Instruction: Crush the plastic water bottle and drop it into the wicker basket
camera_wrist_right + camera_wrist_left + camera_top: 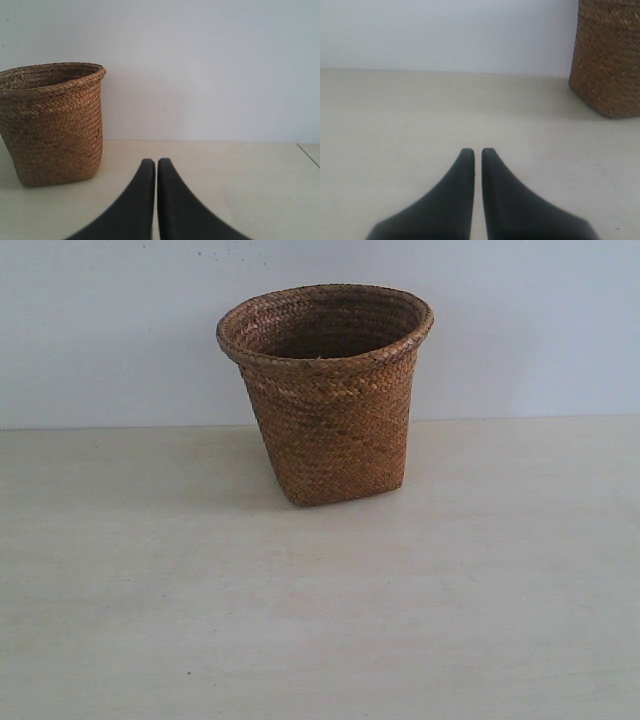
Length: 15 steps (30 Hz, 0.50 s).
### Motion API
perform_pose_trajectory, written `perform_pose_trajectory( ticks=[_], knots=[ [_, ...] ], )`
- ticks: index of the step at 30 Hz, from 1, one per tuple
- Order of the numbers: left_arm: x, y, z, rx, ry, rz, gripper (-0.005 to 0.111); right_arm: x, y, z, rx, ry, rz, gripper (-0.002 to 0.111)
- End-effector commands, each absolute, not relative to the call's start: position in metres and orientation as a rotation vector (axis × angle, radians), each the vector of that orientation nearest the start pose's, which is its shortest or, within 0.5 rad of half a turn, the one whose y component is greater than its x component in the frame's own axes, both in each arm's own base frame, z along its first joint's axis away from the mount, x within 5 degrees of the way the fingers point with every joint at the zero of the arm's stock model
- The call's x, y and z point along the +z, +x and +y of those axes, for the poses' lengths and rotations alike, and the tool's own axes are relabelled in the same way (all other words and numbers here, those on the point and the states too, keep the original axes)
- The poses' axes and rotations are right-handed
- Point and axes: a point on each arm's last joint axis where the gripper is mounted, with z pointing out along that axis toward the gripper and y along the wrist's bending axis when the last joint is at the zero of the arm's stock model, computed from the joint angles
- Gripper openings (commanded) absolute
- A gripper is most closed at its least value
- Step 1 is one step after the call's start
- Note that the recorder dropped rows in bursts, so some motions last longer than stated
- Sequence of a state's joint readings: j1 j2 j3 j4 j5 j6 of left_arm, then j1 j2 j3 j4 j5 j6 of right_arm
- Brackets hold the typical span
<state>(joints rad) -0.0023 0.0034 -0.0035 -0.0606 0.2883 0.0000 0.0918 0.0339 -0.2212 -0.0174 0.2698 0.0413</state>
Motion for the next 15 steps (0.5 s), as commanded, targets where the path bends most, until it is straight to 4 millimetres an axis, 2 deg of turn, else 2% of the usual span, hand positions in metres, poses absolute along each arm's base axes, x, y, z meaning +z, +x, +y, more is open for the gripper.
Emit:
perform_pose_trajectory(
  ticks=[1, 5, 12, 15],
  knots=[
    [0.187, 0.055, -0.002, -0.061, -0.038, 1.774, 0.004, 0.259, 0.045, 0.004, 0.078, -0.067, 1.574, 0.000],
    [0.187, 0.055, -0.002, -0.061, -0.038, 1.774, 0.004, 0.243, 0.049, 0.006, 0.062, -0.104, 1.625, 0.000],
    [0.187, 0.055, -0.002, -0.061, -0.038, 1.774, 0.004, 0.199, 0.058, 0.006, 0.111, -0.041, 1.669, 0.000],
    [0.187, 0.055, -0.002, -0.061, -0.038, 1.774, 0.004, 0.199, 0.056, 0.006, 0.130, -0.021, 1.646, 0.000]
  ],
)
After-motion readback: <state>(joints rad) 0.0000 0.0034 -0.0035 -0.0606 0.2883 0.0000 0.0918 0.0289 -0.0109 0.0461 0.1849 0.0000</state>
